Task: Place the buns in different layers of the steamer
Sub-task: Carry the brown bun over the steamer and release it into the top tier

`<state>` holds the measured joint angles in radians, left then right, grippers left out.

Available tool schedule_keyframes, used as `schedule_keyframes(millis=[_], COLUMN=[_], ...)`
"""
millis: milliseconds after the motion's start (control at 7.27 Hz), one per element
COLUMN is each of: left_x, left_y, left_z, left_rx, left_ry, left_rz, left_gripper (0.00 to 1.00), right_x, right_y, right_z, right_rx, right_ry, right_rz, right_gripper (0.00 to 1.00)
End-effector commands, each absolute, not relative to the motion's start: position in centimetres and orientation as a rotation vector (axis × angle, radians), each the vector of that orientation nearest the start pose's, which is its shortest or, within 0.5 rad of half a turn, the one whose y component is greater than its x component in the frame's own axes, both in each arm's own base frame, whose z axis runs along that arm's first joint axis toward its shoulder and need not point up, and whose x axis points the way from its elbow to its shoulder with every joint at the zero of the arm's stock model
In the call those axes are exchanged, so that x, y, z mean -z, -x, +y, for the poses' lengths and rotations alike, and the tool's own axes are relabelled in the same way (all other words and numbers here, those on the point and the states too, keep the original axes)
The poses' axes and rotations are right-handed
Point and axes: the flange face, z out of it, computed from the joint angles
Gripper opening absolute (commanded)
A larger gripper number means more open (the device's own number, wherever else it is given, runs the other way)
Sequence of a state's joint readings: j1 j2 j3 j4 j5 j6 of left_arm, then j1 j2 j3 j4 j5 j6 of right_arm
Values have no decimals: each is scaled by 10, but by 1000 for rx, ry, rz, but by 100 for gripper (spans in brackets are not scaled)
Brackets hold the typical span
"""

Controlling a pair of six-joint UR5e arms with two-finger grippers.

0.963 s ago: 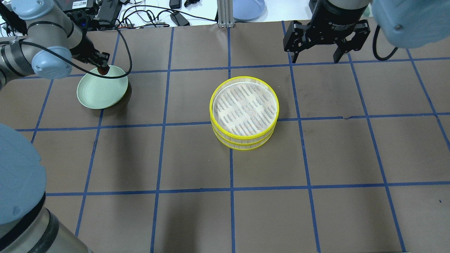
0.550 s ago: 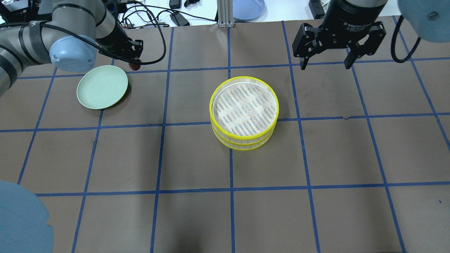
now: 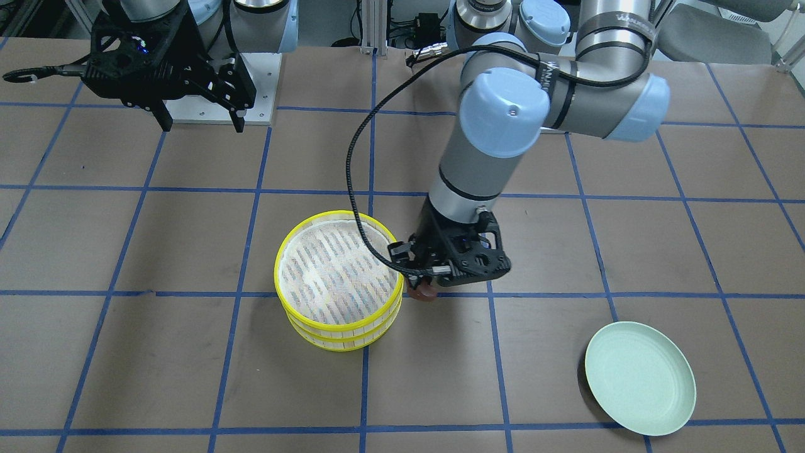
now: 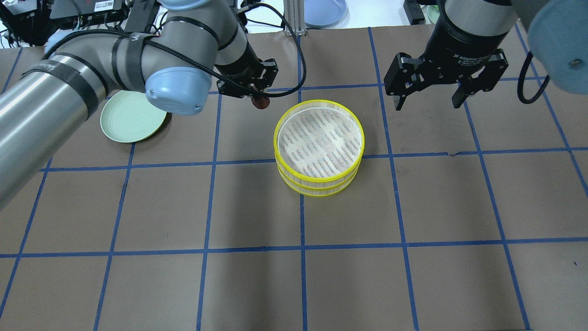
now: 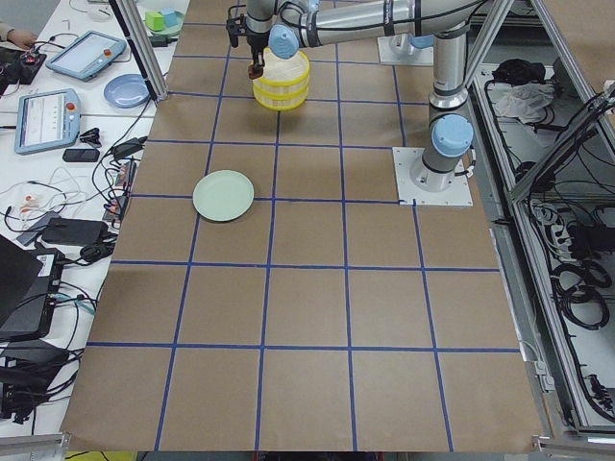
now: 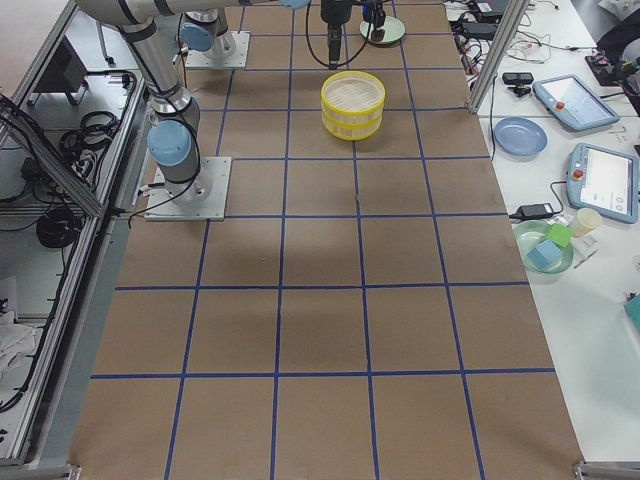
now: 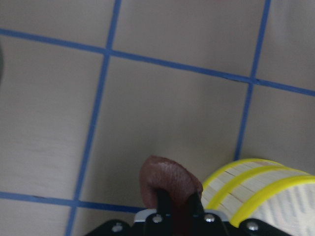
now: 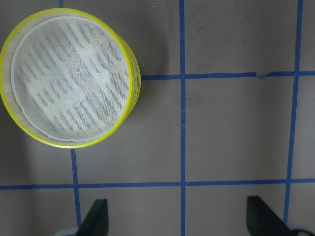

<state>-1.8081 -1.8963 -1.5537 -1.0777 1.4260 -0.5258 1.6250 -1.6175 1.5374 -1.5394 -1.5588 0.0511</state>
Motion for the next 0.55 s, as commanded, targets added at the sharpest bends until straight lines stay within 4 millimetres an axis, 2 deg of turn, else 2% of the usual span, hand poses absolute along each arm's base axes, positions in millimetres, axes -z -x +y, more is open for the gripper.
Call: schedule_keyframes(millis=[0, 138, 275, 413], left_x=[-349, -336, -321, -321], left_y=[345, 351, 356, 357], left_z=[-540, -535, -531, -530], left_rx=[13, 15, -19, -17], left_ry=[447, 424, 415, 409], left_rz=[3446, 3461, 3474, 3475], left_gripper=[0, 21, 28, 91], right_x=[-527, -525, -520, -519], right_y=[-160, -160, -159, -157], right_z=[-476, -479, -482, -481], right_rx=[178, 192, 181, 177], right_ry=[25, 33, 32, 25], right_rz=[3118, 3113, 3121, 3124], right_gripper=[100, 100, 100, 100])
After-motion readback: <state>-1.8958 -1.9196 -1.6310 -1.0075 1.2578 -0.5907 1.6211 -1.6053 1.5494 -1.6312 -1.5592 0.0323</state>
